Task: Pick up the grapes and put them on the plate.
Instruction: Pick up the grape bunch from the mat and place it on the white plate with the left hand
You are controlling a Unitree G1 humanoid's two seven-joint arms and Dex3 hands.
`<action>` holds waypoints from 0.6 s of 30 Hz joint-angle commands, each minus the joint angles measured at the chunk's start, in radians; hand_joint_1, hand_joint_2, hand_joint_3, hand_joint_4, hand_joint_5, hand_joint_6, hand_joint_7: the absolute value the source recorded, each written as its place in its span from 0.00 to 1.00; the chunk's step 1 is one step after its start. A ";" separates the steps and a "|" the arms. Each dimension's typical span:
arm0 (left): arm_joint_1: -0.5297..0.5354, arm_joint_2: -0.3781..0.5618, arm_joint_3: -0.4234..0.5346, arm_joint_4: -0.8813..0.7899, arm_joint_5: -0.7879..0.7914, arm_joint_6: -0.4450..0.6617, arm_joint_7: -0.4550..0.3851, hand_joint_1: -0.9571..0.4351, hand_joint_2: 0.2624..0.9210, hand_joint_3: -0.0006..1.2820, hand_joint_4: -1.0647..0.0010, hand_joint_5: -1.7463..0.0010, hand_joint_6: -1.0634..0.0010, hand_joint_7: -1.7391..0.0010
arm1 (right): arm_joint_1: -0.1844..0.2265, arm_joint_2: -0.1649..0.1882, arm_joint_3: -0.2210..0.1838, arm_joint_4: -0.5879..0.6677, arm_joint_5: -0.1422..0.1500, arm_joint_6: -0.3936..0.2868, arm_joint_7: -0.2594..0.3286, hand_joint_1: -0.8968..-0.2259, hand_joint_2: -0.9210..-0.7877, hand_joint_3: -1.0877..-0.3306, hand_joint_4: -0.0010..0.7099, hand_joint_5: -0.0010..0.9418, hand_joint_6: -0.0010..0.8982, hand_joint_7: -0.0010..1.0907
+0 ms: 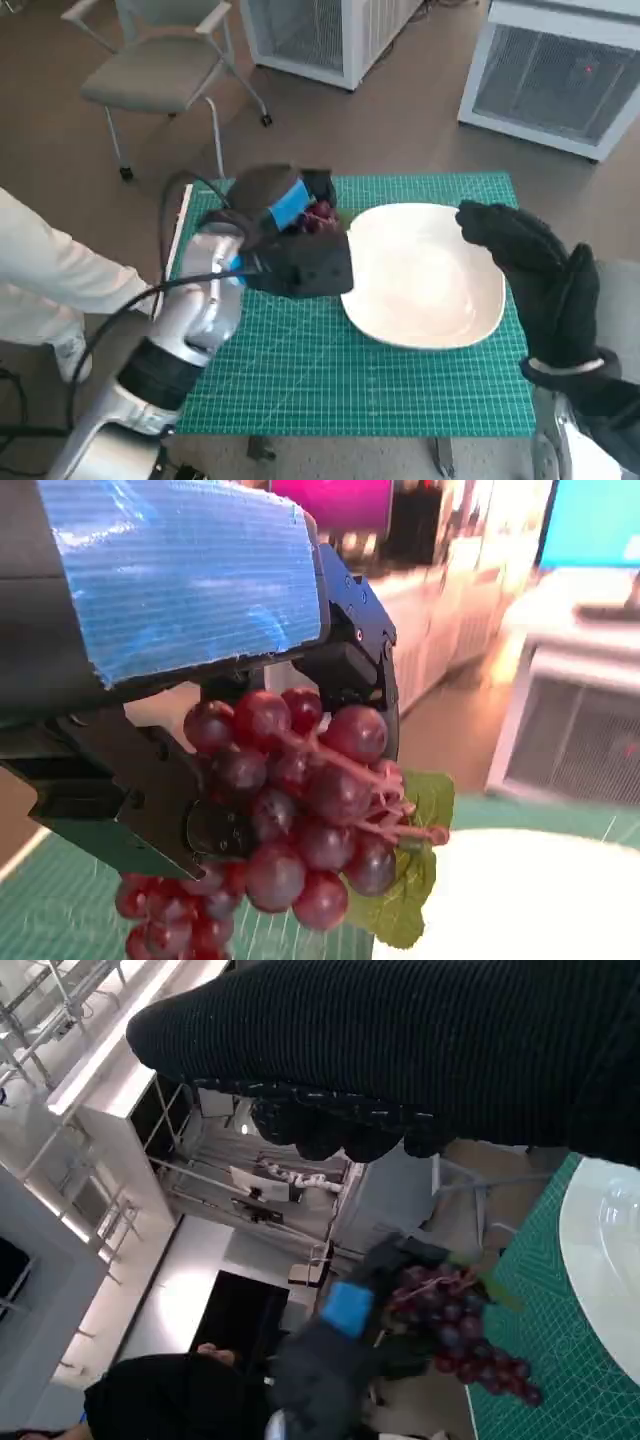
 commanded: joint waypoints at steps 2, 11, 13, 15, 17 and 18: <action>0.014 0.014 0.028 -0.075 0.013 0.005 -0.008 0.69 0.92 0.06 0.27 0.30 0.28 0.50 | 0.009 0.003 -0.002 0.007 0.005 0.011 -0.002 0.57 0.00 0.62 0.40 0.45 0.14 0.84; 0.012 -0.005 0.026 -0.072 0.007 -0.037 -0.001 0.69 0.92 0.07 0.32 0.32 0.29 0.42 | 0.013 0.005 -0.006 0.004 0.011 0.006 0.000 0.56 0.00 0.62 0.40 0.45 0.14 0.84; 0.000 -0.015 0.019 -0.050 0.008 -0.044 -0.005 0.69 0.91 0.09 0.32 0.29 0.27 0.47 | 0.015 0.004 -0.008 0.000 0.013 0.007 -0.001 0.56 0.00 0.62 0.40 0.45 0.14 0.84; -0.015 -0.029 0.013 -0.030 0.007 -0.044 -0.013 0.69 0.89 0.10 0.31 0.28 0.26 0.50 | 0.018 0.002 -0.011 -0.004 0.014 0.007 -0.002 0.56 0.00 0.62 0.40 0.45 0.14 0.84; -0.028 -0.044 0.010 -0.016 0.006 -0.040 -0.023 0.69 0.88 0.11 0.29 0.28 0.26 0.51 | 0.021 0.001 -0.013 -0.007 0.014 0.006 -0.003 0.56 0.00 0.62 0.40 0.45 0.15 0.84; -0.035 -0.052 0.010 -0.010 0.005 -0.037 -0.027 0.69 0.87 0.11 0.29 0.28 0.26 0.51 | 0.022 0.001 -0.014 -0.008 0.014 0.005 -0.004 0.56 0.00 0.62 0.40 0.45 0.15 0.84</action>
